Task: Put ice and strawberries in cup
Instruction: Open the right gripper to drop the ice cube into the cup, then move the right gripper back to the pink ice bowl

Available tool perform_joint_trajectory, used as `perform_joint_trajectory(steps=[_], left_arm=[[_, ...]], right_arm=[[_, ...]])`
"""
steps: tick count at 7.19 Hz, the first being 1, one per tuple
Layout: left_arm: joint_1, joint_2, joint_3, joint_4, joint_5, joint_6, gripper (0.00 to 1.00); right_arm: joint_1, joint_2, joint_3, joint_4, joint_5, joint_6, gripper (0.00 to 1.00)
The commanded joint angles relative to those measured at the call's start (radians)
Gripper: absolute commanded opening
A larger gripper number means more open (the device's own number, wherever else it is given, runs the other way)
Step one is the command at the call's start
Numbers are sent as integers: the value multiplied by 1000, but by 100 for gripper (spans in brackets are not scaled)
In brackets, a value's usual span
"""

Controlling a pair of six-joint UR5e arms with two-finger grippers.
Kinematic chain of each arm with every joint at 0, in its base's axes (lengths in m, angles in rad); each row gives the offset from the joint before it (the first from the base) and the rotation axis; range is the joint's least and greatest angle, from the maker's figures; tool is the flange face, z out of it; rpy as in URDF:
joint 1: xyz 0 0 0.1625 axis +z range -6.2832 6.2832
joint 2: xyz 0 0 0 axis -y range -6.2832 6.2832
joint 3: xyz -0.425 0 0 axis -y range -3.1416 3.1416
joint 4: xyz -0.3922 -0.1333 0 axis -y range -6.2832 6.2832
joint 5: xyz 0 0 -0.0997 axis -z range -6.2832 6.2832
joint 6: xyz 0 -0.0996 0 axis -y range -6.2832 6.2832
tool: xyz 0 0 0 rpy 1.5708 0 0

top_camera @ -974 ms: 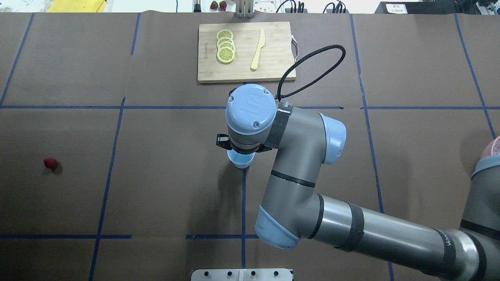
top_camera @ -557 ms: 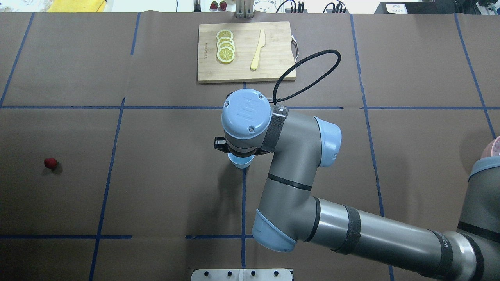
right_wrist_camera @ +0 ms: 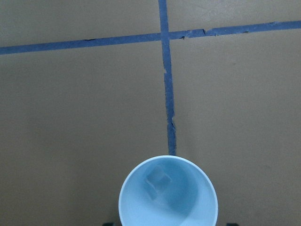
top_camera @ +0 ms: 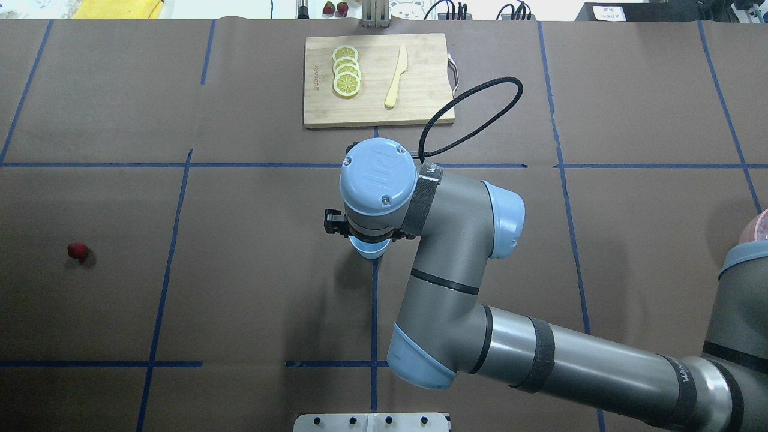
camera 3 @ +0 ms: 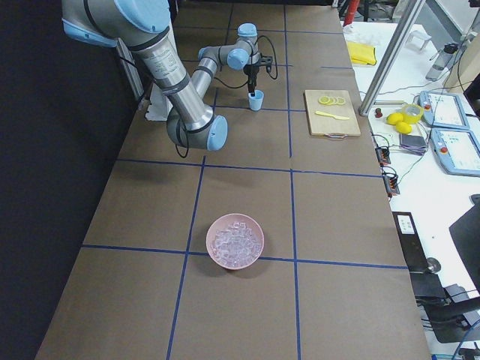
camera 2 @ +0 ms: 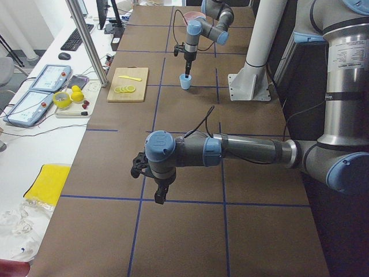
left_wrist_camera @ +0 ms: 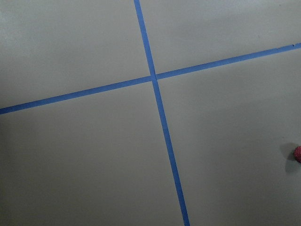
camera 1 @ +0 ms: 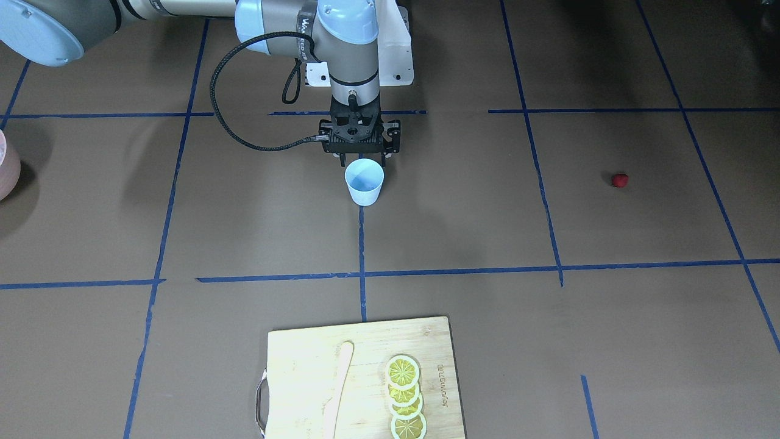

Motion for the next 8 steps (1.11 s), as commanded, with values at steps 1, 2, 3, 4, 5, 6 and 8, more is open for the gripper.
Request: perform_joint_trajectory(steps=[1,2,3,4,5,6,8], left_arm=[[0,0,0,0,-1,1,100],[0,0,-1,0,-1,1,100],[0,0,-3,0,-3,1,100],[0,0,-3,-2,-3,1,100],[0,1,-4,0,-1,1,100],[0,0,-4,-2,-3,1,100],[0,1,-17,0,-3,-1,100]], right_arm=[[77,-26,12,0,101,-61,100],[141,-104,90,0,193,-145,100],[177,-211,191,0,202,-229,100],[230,-296,257,0,235,-356,100],[290,-400,303,9,292,-471,100],[350,-504,349,12,302,-600,100],[523,-684,370,12,382,-926,100]])
